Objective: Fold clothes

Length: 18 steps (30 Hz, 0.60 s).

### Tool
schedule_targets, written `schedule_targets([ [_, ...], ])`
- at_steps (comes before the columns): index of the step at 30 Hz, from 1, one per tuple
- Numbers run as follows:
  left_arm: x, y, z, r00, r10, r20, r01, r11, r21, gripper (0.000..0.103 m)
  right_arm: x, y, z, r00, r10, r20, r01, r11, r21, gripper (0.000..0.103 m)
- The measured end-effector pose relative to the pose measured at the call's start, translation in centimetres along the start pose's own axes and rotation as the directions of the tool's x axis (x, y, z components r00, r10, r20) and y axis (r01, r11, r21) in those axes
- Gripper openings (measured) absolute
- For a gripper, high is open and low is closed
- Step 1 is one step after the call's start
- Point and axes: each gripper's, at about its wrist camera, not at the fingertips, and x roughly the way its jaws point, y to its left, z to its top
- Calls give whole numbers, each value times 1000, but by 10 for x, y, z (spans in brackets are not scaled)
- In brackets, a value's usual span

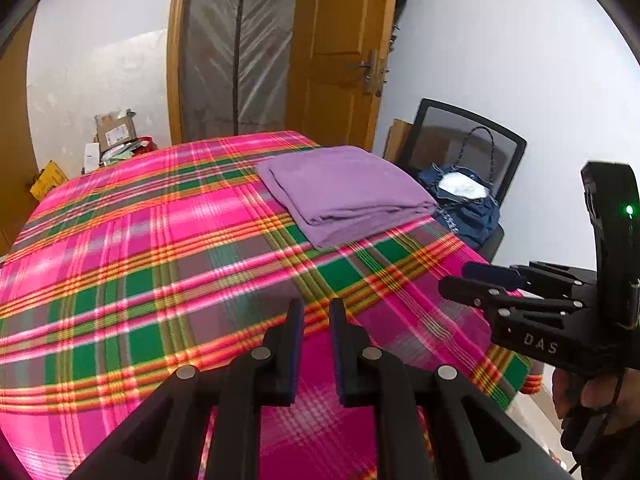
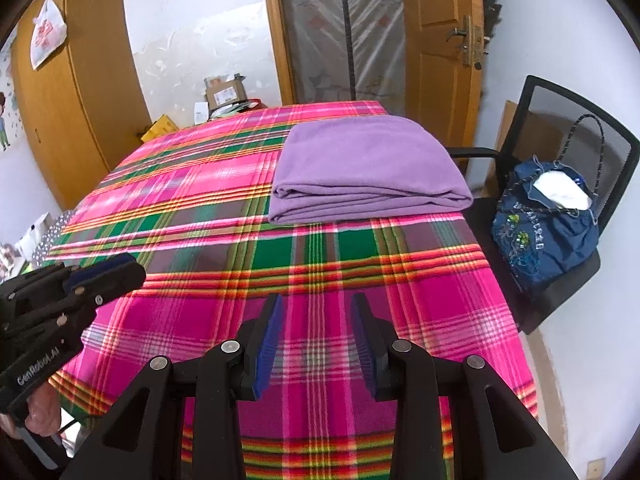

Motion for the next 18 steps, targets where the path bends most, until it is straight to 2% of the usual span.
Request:
schedule_targets([
  [9, 36, 29, 17, 996, 10, -86, -14, 999, -45, 13, 38, -3, 28, 998, 5, -64, -6, 1000, -24, 36],
  [15, 78, 35, 34, 977, -79, -199, 73, 997, -35, 13, 65, -15, 54, 984, -40, -176, 45, 999, 24, 36],
  [18, 92, 39, 41, 969, -93, -230, 82, 995, -58, 13, 75, -17, 68, 972, -61, -229, 69, 997, 26, 36],
])
